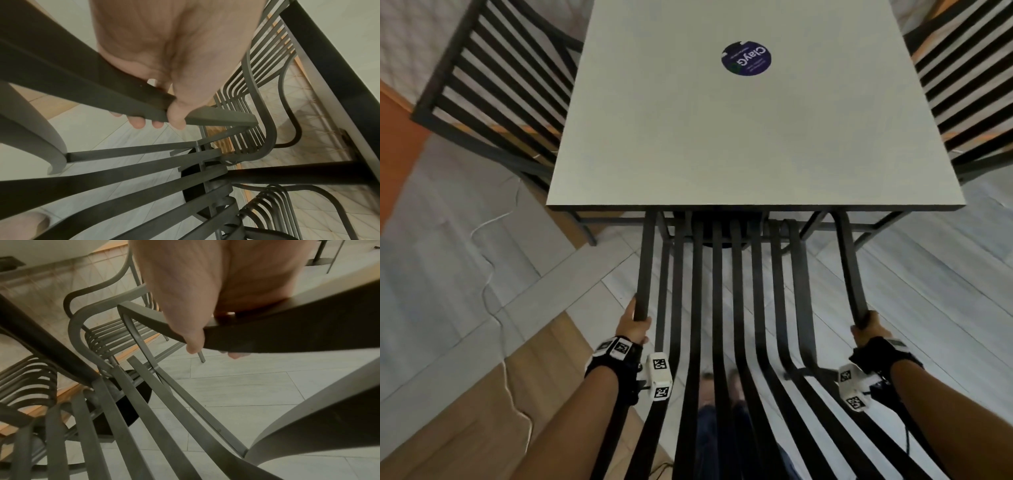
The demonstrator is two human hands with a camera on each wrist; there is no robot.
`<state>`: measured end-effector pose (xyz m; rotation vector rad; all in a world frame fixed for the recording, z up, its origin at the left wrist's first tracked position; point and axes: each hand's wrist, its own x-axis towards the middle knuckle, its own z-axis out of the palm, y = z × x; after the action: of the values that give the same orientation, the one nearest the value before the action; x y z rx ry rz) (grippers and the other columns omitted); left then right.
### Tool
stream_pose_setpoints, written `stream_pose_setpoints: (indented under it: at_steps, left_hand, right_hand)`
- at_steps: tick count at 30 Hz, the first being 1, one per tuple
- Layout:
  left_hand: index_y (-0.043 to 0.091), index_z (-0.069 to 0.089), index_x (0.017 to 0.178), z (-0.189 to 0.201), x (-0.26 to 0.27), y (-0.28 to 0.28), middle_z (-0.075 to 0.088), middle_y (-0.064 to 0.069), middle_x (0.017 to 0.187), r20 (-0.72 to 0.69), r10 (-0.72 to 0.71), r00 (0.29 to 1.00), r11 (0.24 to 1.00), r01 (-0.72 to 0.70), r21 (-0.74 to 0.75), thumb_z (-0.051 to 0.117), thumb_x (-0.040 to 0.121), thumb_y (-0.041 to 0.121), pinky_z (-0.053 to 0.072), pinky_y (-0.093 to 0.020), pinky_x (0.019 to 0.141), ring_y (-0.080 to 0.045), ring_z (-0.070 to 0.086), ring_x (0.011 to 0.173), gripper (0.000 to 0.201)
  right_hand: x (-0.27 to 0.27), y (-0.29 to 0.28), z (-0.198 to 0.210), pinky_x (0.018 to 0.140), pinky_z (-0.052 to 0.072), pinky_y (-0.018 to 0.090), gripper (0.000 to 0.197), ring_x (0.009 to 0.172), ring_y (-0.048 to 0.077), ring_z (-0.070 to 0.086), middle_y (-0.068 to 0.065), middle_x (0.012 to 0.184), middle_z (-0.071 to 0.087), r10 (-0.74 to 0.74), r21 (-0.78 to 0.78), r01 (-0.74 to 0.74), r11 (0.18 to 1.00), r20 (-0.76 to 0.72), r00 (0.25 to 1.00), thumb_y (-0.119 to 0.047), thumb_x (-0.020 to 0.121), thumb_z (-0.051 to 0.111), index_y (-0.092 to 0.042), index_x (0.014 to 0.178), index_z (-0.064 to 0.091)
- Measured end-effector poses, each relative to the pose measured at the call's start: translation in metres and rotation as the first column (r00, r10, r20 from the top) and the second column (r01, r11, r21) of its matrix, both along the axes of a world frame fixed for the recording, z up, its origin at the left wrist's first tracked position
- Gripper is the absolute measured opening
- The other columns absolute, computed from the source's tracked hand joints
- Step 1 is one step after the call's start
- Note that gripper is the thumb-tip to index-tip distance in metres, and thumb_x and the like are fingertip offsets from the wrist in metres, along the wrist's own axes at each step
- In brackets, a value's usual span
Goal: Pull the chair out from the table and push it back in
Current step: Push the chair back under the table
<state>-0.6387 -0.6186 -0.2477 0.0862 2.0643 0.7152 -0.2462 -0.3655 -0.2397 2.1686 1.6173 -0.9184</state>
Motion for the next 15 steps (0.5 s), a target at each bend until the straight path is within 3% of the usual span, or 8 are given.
stream_pose_setpoints:
  at_steps: [4,7,11,13,15]
  left_hand:
    - [0.031,0.026,0.148,0.002,-0.007,-0.010,0.055,-0.024,0.128,0.020,-0.001,1.000,1.000,0.001,-0.013,0.053,0.093,0.005,0.045,-0.026,0.052,-0.027,0.055,0.081,0.066]
    - [0.031,0.027,0.148,-0.001,-0.017,-0.017,0.057,-0.024,0.122,0.003,0.012,1.000,1.000,-0.012,-0.026,0.053,0.092,0.004,0.045,-0.026,0.050,-0.025,0.054,0.072,0.067]
    - [0.031,0.025,0.148,-0.001,-0.024,-0.018,0.056,-0.024,0.126,-0.014,-0.015,1.000,0.999,0.015,-0.047,0.052,0.092,0.004,0.048,-0.029,0.055,-0.032,0.058,0.081,0.068]
    - [0.027,0.025,0.149,0.003,-0.024,-0.016,0.054,-0.023,0.129,-0.025,-0.048,0.999,0.997,0.046,-0.060,0.052,0.092,0.004,0.053,-0.036,0.068,-0.037,0.059,0.095,0.067]
    - [0.019,0.026,0.148,0.008,-0.022,-0.013,0.052,-0.023,0.135,-0.077,-0.121,0.990,0.987,0.112,-0.113,0.055,0.091,0.009,0.048,-0.043,0.093,-0.043,0.055,0.113,0.065]
  right_hand:
    - [-0.008,-0.003,-0.007,0.046,0.027,0.030,0.039,0.051,0.024,0.042,0.014,0.062,0.044,-0.004,-0.013,0.004,1.000,0.030,1.000,-0.018,0.096,0.051,-0.007,0.130,0.037]
    - [-0.016,-0.007,-0.013,0.054,0.034,0.034,0.037,0.052,0.025,0.044,0.013,0.063,0.046,-0.001,-0.013,0.002,1.000,0.013,1.000,-0.019,0.095,0.051,-0.009,0.128,0.039]
    - [-0.018,-0.010,-0.009,0.053,0.033,0.031,0.041,0.054,0.024,0.044,0.010,0.065,0.045,0.019,-0.031,-0.019,0.999,0.003,1.000,-0.022,0.095,0.051,-0.013,0.133,0.038]
    - [-0.017,-0.008,-0.002,0.057,0.036,0.032,0.045,0.057,0.025,0.047,0.008,0.067,0.047,0.051,-0.042,-0.050,0.998,0.007,0.999,-0.024,0.094,0.052,-0.017,0.136,0.037]
    - [-0.015,-0.008,0.007,0.058,0.037,0.031,0.047,0.062,0.026,0.049,0.007,0.069,0.049,0.077,-0.058,-0.076,0.995,0.000,0.997,-0.026,0.094,0.053,-0.017,0.137,0.037]
